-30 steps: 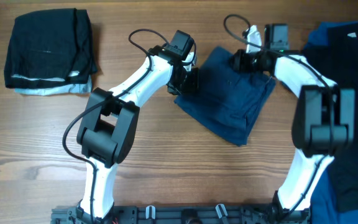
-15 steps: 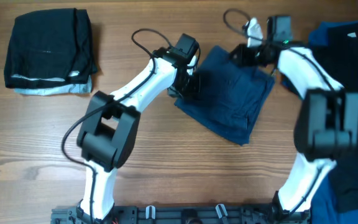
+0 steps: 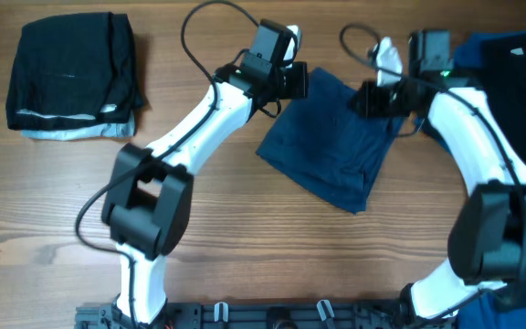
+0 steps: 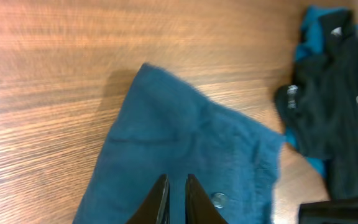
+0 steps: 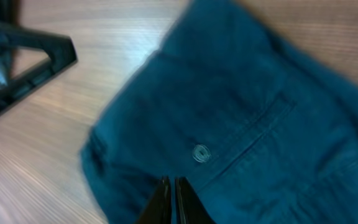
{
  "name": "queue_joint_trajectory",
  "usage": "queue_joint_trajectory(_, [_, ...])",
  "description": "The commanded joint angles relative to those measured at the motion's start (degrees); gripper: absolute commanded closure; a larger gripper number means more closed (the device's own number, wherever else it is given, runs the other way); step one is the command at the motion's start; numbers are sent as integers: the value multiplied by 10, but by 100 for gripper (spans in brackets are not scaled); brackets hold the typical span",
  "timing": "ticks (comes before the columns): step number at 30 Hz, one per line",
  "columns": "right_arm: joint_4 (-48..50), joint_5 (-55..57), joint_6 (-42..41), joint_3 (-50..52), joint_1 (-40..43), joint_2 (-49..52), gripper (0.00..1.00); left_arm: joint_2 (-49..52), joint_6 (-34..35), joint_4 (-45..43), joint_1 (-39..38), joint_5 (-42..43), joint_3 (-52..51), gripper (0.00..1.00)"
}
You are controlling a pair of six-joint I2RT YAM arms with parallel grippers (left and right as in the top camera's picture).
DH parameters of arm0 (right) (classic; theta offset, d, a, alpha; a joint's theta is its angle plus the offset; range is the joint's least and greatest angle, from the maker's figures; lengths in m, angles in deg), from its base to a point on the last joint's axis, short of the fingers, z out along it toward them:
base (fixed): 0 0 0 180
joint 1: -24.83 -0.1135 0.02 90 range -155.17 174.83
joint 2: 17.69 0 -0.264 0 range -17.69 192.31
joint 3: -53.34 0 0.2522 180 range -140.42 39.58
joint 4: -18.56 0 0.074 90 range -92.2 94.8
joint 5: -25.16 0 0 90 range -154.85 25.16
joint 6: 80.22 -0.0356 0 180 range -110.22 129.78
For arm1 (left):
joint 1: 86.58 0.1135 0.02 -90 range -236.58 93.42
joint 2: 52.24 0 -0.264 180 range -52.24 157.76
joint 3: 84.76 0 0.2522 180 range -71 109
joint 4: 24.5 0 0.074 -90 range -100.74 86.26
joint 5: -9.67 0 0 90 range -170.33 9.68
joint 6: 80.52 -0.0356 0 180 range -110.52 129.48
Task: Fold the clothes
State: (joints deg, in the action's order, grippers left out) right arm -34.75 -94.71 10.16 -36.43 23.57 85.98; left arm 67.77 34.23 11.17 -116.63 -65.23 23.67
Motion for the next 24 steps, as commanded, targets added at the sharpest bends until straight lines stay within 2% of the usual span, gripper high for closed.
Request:
queue_joint_trajectory(1, [76, 10, 9, 82, -2, 44, 96, 58, 15, -23, 3, 31, -1, 90])
queue_joint_trajectory(5, [160, 9, -39, 135, -2, 91, 96, 105, 27, -26, 3, 33, -1, 93])
queue_joint_trajectory(8, [156, 10, -34, 131, -2, 85, 96, 108, 12, -30, 2, 35, -1, 94])
queue_joint_trajectory(12, [90, 10, -30, 82, -1, 19, 96, 47, -3, -33, 12, 33, 7, 95])
queue_joint_trajectory(15, [52, 45, -21, 59, 8, -50, 96, -28, -3, 5, 18, 33, 7, 96])
queue_joint_trajectory(18, [19, 165, -52, 59, 18, -95, 96, -73, -9, 87, 17, 55, 7, 96])
queue_joint_trajectory(21, [18, 203, -56, 71, 25, -85, 96, -71, -49, 174, 17, 159, 6, 96])
queue_joint_trajectory(24, [58, 217, -74, 91, 30, -57, 96, -58, -50, 215, 11, 177, -1, 96])
